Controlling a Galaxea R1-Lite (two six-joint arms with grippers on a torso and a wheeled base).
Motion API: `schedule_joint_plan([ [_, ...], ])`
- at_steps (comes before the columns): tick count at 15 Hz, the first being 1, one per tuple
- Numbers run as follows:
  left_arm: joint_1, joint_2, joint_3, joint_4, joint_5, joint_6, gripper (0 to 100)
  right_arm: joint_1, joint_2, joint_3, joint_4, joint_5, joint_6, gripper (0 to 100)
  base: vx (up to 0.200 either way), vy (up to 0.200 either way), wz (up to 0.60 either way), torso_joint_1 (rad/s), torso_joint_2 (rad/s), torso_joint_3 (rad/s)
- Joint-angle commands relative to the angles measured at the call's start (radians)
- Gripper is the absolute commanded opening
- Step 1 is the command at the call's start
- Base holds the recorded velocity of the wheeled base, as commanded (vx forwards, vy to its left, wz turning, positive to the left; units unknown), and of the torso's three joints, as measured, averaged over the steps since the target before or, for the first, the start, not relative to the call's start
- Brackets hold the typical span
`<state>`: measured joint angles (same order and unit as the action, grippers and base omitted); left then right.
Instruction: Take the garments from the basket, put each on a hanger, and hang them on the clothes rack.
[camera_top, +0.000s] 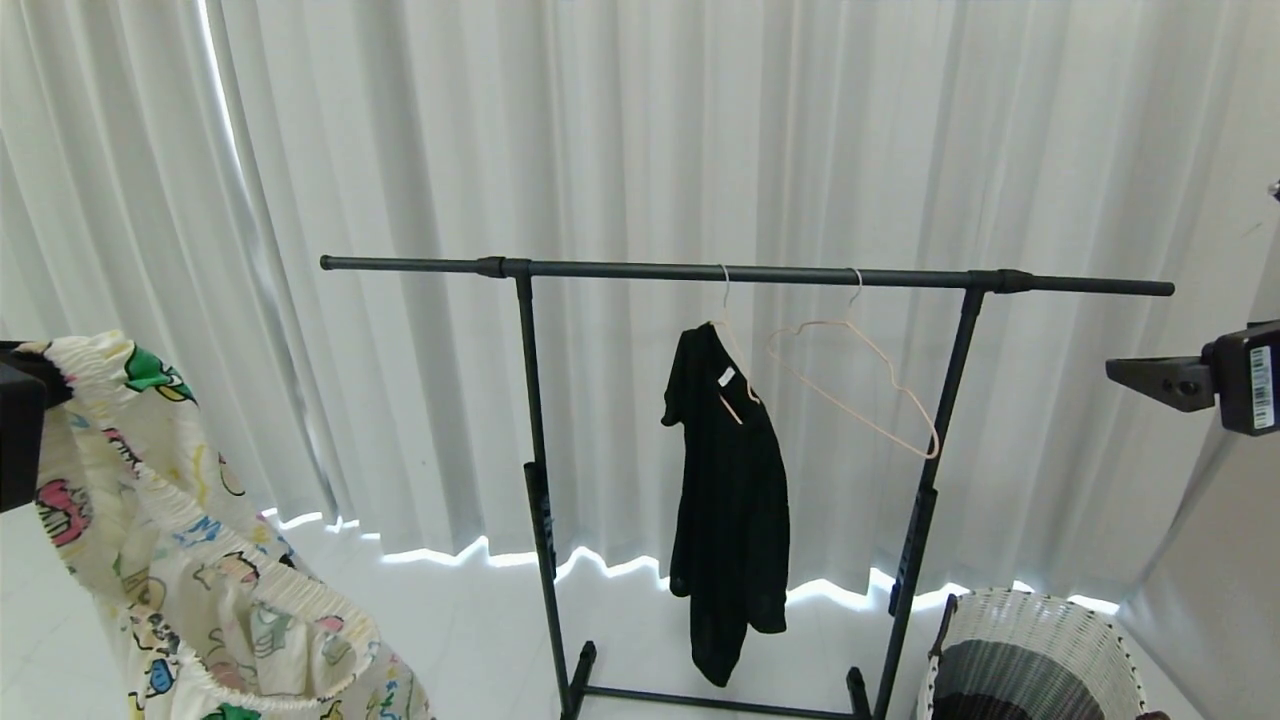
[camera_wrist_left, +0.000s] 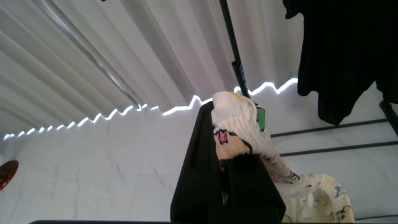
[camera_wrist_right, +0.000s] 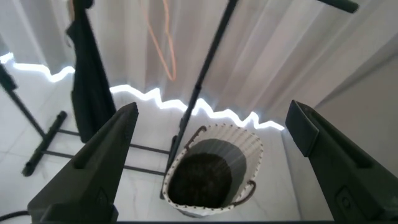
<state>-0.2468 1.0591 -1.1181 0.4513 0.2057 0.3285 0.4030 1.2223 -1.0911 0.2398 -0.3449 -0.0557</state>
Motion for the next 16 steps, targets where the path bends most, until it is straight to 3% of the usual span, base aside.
schedule_joint_plan([
  [1,0.001,0.002,0.001,0.000,0.000,0.000,0,-0.001,0.000,-0.001,-0.002,0.001,-0.001,100,0.200,0.000,0.00,-0.002,0.00,-0.002],
  [16,0.001,0.004,0.000,0.000,0.001,0.000,0,-0.004,0.031,0.002,-0.002,0.004,-0.001,100,0.200,0.000,0.00,0.005,0.00,0.000],
])
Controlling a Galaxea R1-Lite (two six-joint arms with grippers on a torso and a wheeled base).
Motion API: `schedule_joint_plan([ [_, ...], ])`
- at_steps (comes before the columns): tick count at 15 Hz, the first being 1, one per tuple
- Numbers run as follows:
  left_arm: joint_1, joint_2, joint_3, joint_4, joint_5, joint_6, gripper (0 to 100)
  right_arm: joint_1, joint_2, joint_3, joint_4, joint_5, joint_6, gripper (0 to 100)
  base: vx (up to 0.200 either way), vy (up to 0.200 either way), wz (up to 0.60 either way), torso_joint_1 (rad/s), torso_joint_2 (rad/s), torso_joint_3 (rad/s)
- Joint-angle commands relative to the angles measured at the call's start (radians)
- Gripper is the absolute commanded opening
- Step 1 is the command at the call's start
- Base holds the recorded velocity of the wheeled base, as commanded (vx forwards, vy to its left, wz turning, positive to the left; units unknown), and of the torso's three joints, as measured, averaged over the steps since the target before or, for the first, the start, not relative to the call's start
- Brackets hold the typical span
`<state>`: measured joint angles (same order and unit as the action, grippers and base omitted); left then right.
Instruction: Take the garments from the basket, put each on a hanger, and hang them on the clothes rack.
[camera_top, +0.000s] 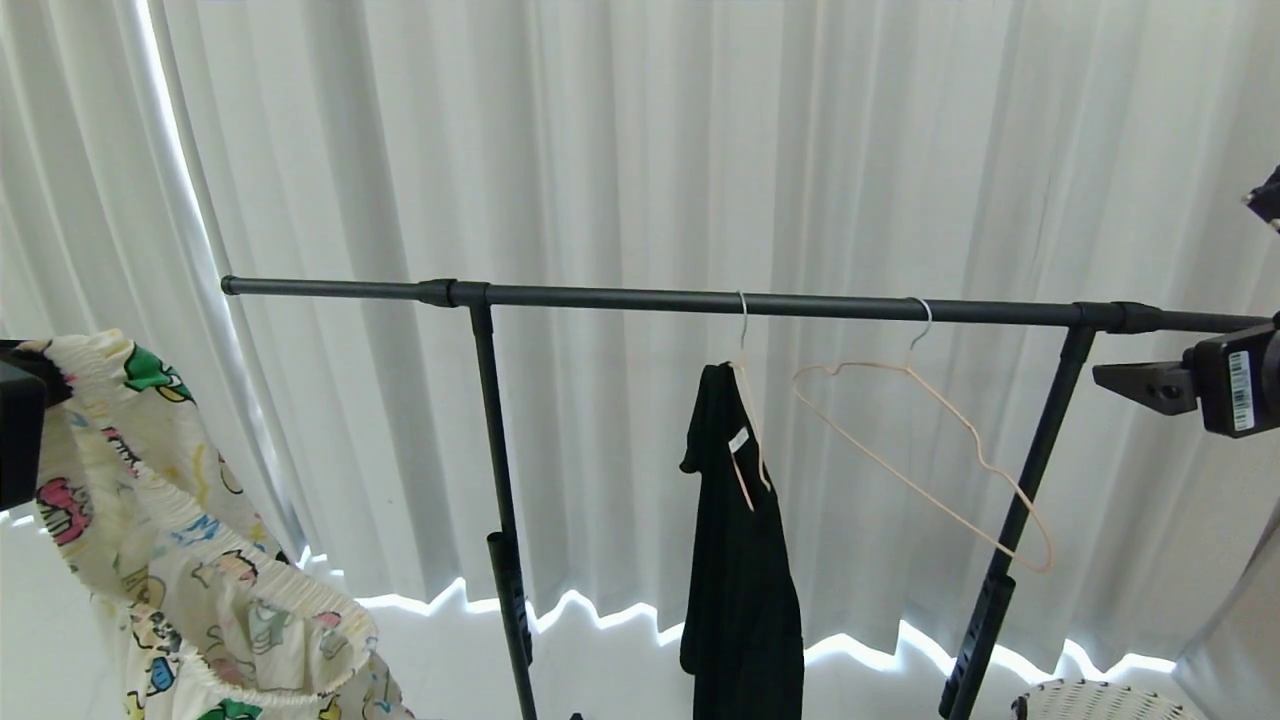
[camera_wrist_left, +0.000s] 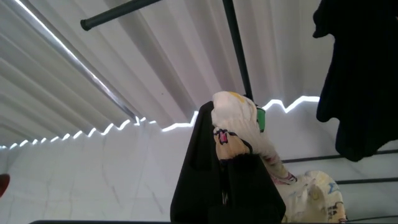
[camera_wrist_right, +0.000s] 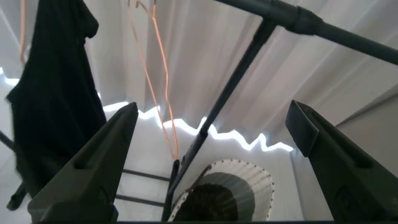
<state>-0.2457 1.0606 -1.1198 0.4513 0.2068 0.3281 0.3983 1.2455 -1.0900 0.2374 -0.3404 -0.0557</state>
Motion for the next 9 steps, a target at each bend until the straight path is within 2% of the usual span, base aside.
schedule_joint_plan([
  [1,0.000,0.002,0.002,0.000,0.000,0.000,0,0.001,0.009,0.001,0.000,0.000,-0.001,100,0.200,0.000,0.00,-0.007,0.01,0.002],
  [4,-0.001,0.001,0.017,0.000,0.000,-0.001,0,-0.015,0.026,0.002,0.003,0.001,-0.006,100,0.200,0.000,0.00,0.004,0.00,0.001],
  [9,-0.013,-0.016,0.029,-0.005,0.000,0.000,0,-0.029,0.066,0.059,0.008,0.032,-0.029,100,0.000,0.000,0.00,0.000,0.00,0.000],
])
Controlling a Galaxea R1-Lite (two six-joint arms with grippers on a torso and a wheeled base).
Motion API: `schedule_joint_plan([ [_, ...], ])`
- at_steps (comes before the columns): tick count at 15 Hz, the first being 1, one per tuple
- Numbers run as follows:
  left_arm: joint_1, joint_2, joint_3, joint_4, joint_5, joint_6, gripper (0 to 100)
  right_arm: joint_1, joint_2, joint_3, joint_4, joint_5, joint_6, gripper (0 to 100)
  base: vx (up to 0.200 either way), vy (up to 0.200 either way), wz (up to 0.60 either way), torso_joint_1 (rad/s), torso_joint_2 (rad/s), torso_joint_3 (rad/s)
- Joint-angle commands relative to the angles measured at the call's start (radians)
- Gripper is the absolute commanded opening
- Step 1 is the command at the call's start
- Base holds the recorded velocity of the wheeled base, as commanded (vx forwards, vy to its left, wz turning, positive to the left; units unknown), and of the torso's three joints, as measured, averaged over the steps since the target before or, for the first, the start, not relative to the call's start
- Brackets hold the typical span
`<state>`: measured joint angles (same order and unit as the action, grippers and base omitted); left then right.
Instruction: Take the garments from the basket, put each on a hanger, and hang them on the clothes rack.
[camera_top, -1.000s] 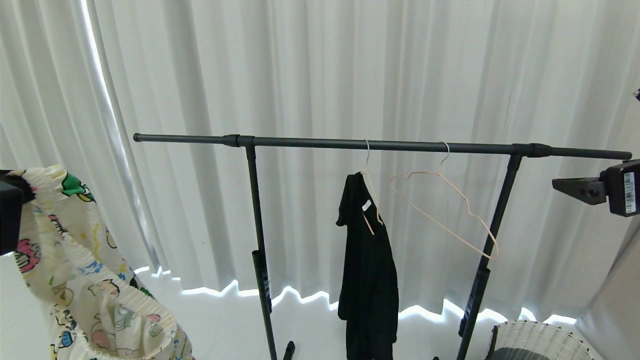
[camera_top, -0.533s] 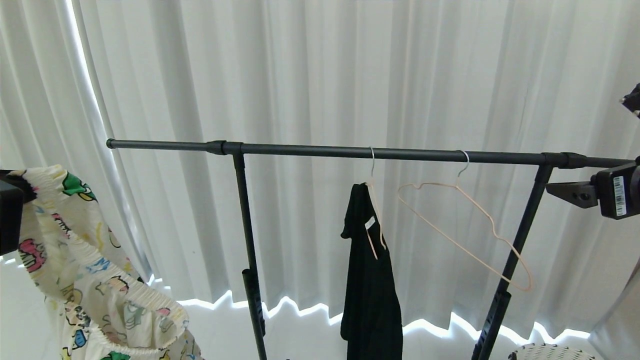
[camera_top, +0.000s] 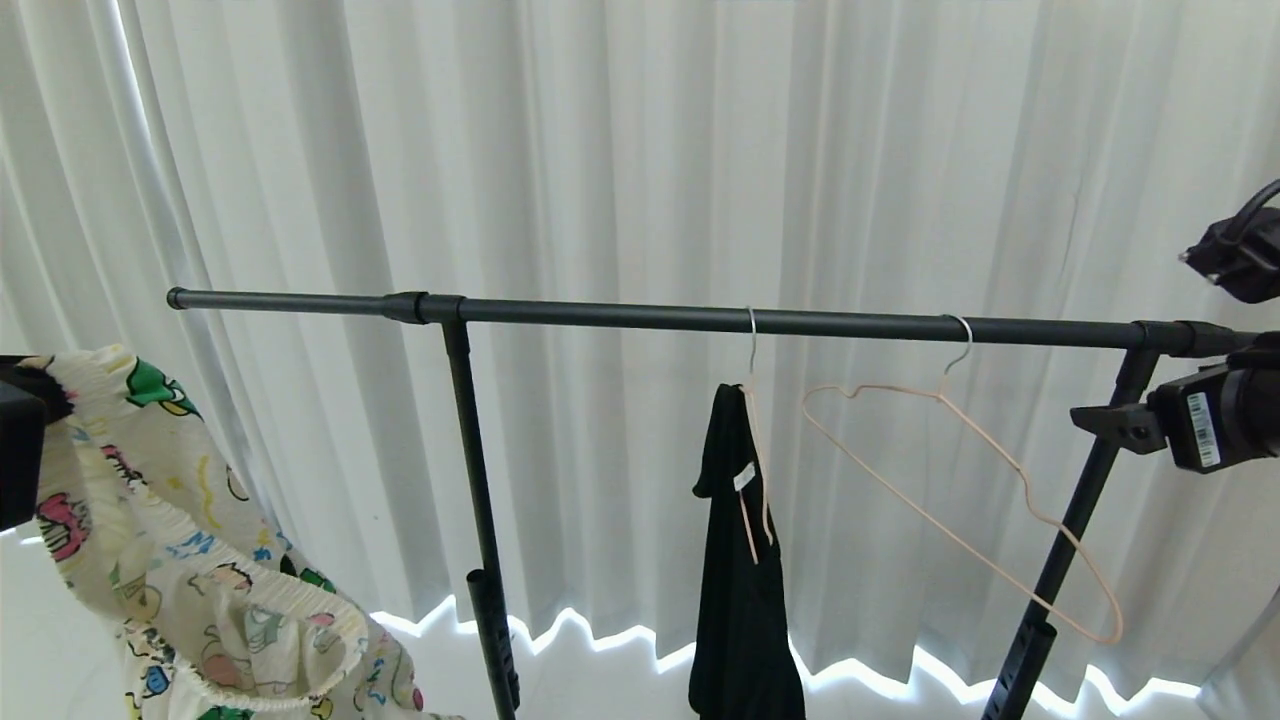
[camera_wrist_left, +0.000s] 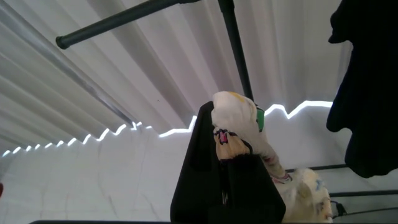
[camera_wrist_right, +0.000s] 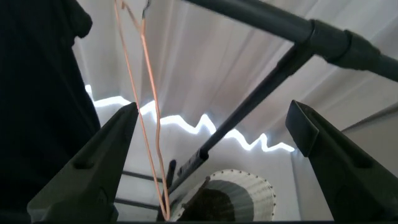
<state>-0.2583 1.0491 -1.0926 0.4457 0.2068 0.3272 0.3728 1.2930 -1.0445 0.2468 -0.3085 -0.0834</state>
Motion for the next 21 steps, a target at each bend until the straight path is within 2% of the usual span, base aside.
schedule_joint_plan([
  [1,-0.001,-0.003,0.003,0.001,0.000,0.000,0,-0.005,0.040,0.017,-0.003,0.008,-0.004,100,0.000,0.000,0.00,0.000,0.00,0.000],
  [7,-0.001,-0.047,0.005,-0.001,-0.003,-0.010,0,-0.118,0.189,0.011,-0.027,0.244,-0.004,100,0.000,0.000,0.00,0.000,0.00,0.000],
  [11,-0.001,-0.075,0.019,-0.007,-0.003,-0.010,0,-0.175,0.292,0.063,-0.127,0.376,-0.001,100,0.000,0.000,0.00,0.000,0.00,0.000],
  [13,-0.001,-0.074,0.005,-0.007,0.000,-0.002,0,-0.193,0.330,0.110,-0.201,0.405,0.001,100,0.000,0.000,0.00,0.000,0.00,0.000],
  [16,-0.001,-0.075,0.005,-0.007,0.005,0.000,0,-0.221,0.371,0.150,-0.305,0.496,0.001,100,0.000,0.000,0.00,0.000,0.00,0.000],
  [21,-0.001,-0.074,0.005,-0.007,0.025,0.000,0,-0.244,0.404,0.152,-0.314,0.508,0.001,100,0.000,0.000,0.00,0.000,0.00,0.000],
])
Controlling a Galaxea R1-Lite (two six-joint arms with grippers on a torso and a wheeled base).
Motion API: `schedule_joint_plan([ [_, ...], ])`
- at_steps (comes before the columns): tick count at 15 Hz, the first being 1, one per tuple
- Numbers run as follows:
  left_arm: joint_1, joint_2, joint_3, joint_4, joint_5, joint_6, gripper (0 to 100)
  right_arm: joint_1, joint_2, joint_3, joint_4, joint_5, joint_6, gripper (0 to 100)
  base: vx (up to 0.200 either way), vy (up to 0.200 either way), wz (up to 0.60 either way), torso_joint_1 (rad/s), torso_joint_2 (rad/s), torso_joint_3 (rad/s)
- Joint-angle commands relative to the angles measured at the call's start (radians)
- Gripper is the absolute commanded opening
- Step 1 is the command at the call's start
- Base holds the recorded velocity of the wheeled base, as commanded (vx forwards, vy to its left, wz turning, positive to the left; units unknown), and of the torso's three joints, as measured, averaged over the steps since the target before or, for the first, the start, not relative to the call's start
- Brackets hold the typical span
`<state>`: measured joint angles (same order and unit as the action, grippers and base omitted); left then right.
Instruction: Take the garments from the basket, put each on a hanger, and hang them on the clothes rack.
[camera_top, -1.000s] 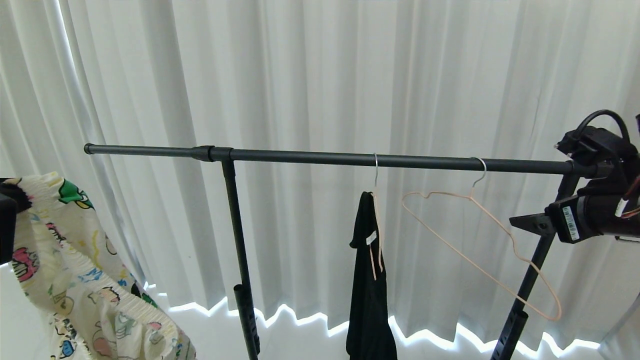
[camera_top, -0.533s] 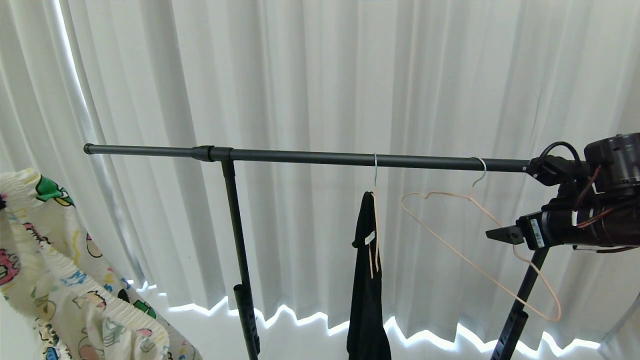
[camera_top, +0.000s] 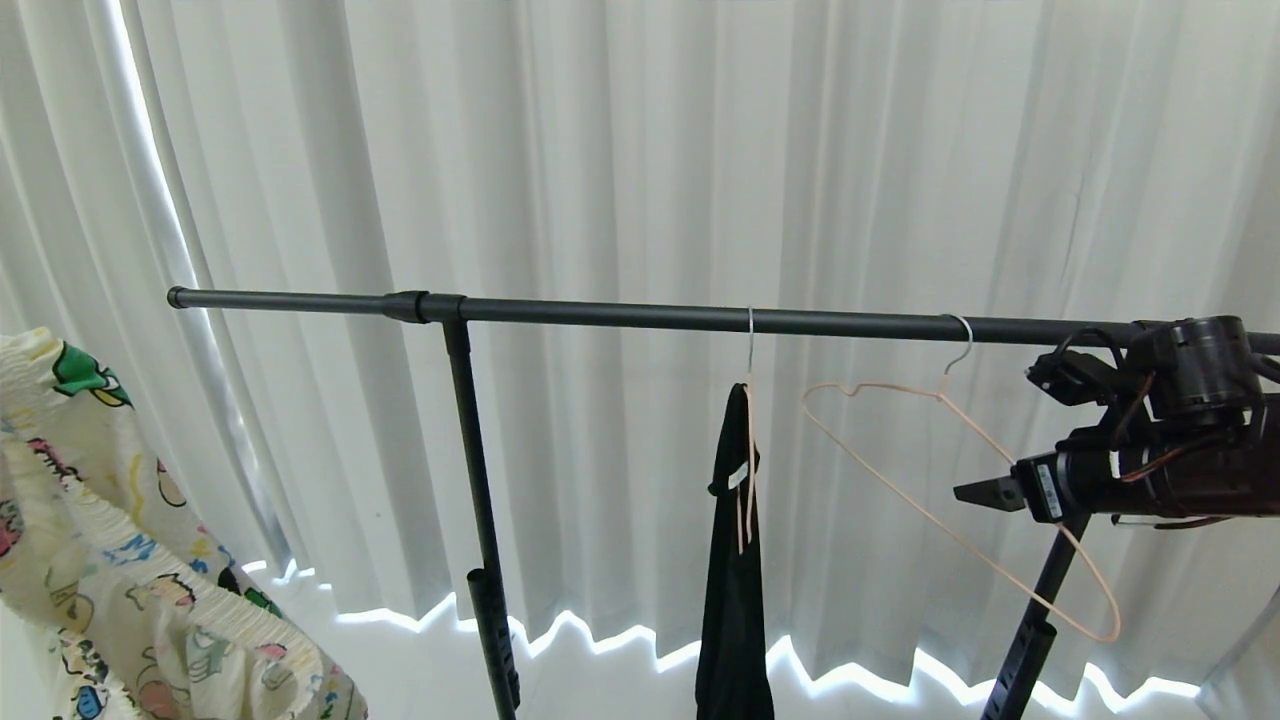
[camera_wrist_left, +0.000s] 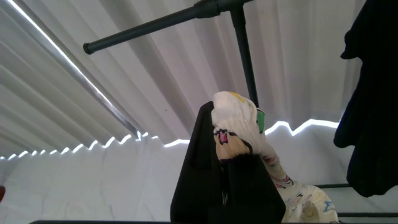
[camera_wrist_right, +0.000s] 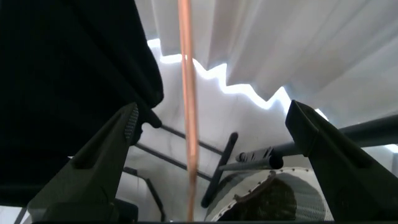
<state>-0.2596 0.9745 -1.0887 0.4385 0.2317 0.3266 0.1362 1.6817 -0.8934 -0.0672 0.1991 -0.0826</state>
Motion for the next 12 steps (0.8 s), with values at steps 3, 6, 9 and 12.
schedule_joint_plan([
  [3,0.000,0.003,0.001,0.000,0.000,0.000,0,-0.024,0.036,0.001,-0.003,0.003,0.001,100,0.000,0.000,0.00,0.000,0.00,0.000],
  [6,0.000,0.004,0.000,0.000,0.000,0.000,0,-0.023,0.044,0.001,-0.032,0.019,0.001,100,0.000,0.000,0.00,0.000,0.00,0.000],
  [9,0.000,0.004,0.000,0.000,0.000,0.000,0,-0.021,0.044,0.001,-0.032,0.023,0.000,0,0.000,0.000,0.00,0.000,0.00,0.000],
  [12,0.000,0.004,0.000,0.000,0.000,0.000,0,-0.021,0.041,0.001,-0.043,0.022,0.000,0,0.000,0.000,0.00,0.000,0.00,0.000],
])
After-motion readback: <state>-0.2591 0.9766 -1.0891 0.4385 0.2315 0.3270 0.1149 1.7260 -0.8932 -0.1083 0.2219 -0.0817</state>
